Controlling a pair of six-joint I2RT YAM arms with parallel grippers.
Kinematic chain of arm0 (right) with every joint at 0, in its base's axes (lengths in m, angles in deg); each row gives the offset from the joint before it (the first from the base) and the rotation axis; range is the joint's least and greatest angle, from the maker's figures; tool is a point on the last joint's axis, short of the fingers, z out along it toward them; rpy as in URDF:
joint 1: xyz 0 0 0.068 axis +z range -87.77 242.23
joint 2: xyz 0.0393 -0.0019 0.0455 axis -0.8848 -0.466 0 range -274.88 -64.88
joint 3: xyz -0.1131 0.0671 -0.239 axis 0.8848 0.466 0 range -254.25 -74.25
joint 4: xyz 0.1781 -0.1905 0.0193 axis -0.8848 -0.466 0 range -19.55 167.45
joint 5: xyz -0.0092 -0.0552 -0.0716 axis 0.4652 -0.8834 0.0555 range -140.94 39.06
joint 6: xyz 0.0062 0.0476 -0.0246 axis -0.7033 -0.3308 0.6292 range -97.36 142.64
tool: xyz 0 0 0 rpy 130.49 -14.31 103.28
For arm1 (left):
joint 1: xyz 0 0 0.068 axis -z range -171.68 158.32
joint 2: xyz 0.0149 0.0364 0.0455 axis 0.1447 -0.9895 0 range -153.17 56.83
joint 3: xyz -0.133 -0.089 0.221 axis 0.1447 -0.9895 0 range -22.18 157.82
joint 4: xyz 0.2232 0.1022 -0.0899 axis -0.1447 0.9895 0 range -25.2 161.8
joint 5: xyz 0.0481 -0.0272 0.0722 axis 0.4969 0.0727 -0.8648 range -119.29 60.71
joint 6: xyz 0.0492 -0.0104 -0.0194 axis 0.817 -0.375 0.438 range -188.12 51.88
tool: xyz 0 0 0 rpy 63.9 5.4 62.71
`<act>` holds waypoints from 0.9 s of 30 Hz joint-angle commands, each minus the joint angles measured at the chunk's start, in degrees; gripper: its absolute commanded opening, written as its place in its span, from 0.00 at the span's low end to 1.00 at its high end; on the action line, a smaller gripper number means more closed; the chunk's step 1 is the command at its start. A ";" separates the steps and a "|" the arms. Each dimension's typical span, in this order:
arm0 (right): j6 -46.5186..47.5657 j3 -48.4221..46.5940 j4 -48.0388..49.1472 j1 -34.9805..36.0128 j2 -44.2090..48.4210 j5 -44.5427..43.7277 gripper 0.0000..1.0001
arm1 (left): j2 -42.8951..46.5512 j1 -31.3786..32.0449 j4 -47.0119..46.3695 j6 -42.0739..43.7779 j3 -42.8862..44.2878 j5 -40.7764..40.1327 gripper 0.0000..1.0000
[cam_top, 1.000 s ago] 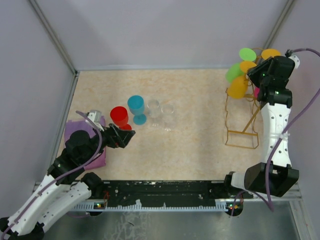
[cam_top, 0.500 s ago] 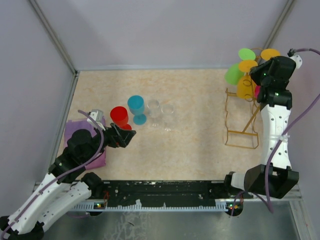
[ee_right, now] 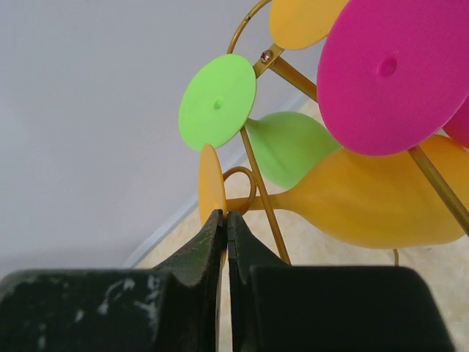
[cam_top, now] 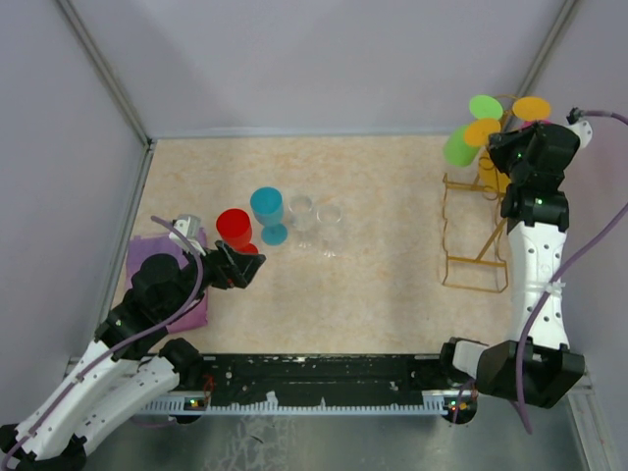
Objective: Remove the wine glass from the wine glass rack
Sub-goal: Pick up the wine glass from the wine rack.
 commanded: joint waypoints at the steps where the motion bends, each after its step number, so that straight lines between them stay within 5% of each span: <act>1: -3.29 -0.50 5.44 -0.52 2.03 1.80 0.02 | 0.61 -0.17 0.75 -0.53 -0.07 -1.00 1.00; 27: -6.62 -2.42 6.51 -0.52 -0.69 7.02 0.00 | 0.03 -0.17 -0.71 -0.28 -0.60 -0.57 1.00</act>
